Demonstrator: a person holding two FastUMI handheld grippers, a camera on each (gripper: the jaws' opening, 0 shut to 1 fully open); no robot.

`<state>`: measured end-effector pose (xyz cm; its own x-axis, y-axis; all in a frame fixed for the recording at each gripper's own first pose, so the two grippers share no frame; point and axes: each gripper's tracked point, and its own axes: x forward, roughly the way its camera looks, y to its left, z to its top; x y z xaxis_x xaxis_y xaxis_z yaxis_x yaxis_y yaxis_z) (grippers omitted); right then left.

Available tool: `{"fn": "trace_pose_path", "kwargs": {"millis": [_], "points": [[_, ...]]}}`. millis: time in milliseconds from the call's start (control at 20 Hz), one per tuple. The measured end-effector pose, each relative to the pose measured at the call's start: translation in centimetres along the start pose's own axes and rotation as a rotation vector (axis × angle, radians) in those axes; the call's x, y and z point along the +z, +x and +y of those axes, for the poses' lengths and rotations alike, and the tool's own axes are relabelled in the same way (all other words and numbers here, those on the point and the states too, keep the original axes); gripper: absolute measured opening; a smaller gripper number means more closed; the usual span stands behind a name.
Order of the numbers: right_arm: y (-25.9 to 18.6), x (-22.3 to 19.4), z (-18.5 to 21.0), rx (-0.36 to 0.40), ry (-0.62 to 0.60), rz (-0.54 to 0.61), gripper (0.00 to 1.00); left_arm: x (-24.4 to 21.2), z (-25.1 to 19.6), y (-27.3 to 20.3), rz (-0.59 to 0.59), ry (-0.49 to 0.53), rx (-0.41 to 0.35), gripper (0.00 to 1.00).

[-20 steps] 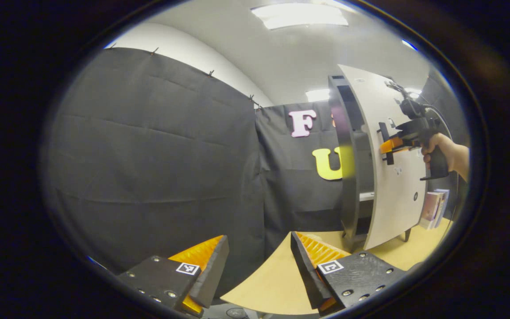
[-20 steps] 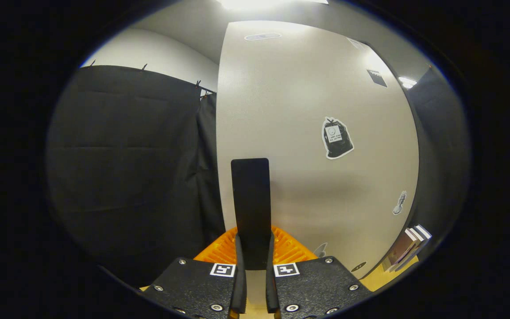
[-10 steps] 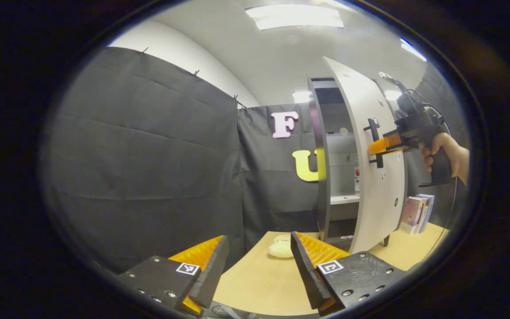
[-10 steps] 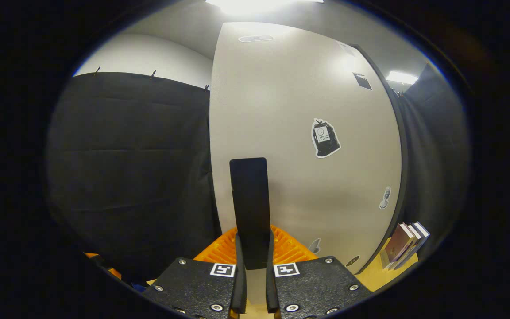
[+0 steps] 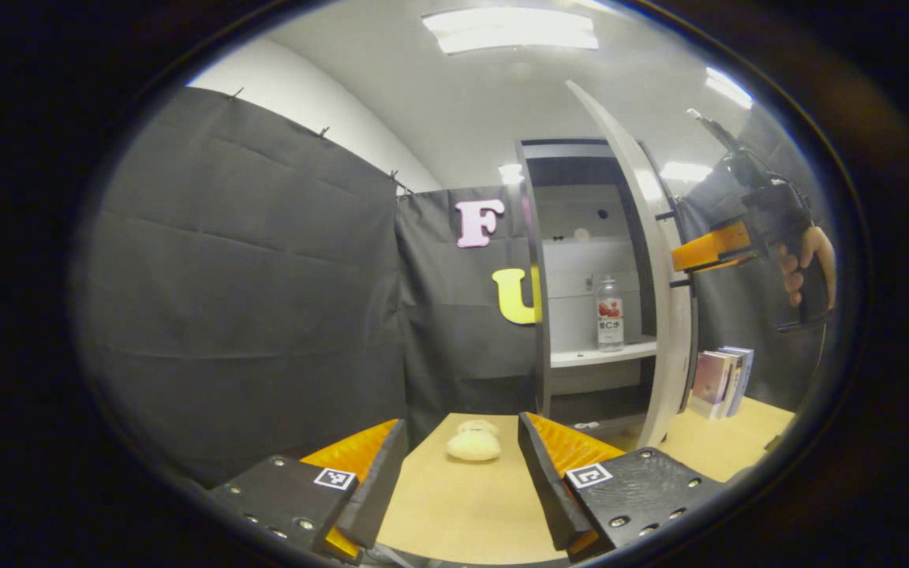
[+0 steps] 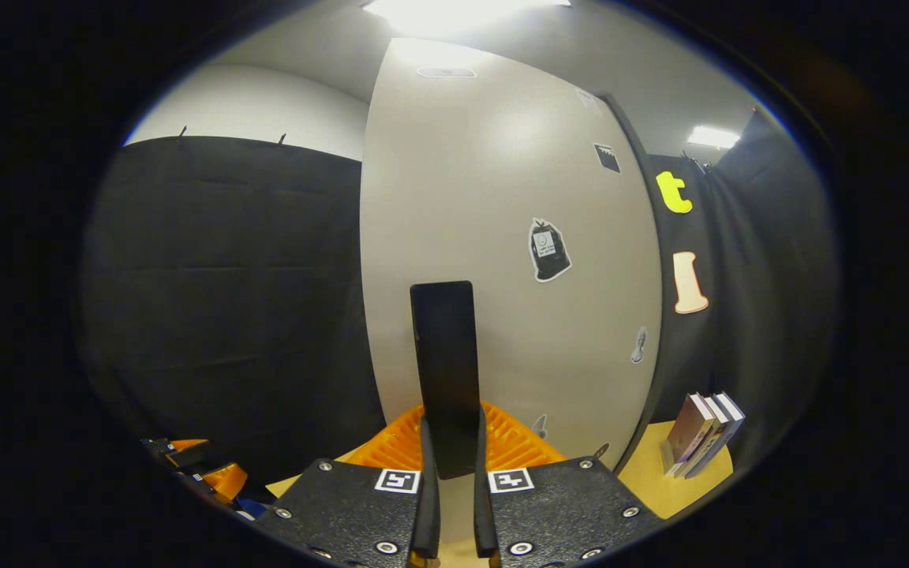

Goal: Open the cabinet door with the right hand, grasp the bottle in the cabinet with the left hand and place it on the coaster, then close the cabinet door with the right hand.

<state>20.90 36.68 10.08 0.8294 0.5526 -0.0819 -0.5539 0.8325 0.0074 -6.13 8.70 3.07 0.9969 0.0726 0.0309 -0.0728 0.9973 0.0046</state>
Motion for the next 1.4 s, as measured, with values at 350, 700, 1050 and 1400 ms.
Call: {"fn": "trace_pose_path", "kwargs": {"millis": [350, 700, 1050, 1400], "points": [[-2.1, 0.1, -1.4, -0.017, 0.012, -0.01, 0.17, 1.4, -4.8, 0.0, -0.019, 0.017, -0.081, 0.81], [-3.8, 0.3, -2.9, -0.063, 0.024, -0.019, 0.16, 2.0, -9.4, 0.1, -0.017, 0.03, -0.173, 0.81], [-5.1, 0.4, -4.9, -0.166, 0.021, -0.028, 0.15, 2.7, -12.7, 0.0, -0.027, 0.022, -0.244, 0.81], [-5.7, 0.4, -6.7, -0.232, -0.004, -0.027, 0.13, 2.1, -13.4, 0.0, -0.008, -0.011, -0.256, 0.81]]}}
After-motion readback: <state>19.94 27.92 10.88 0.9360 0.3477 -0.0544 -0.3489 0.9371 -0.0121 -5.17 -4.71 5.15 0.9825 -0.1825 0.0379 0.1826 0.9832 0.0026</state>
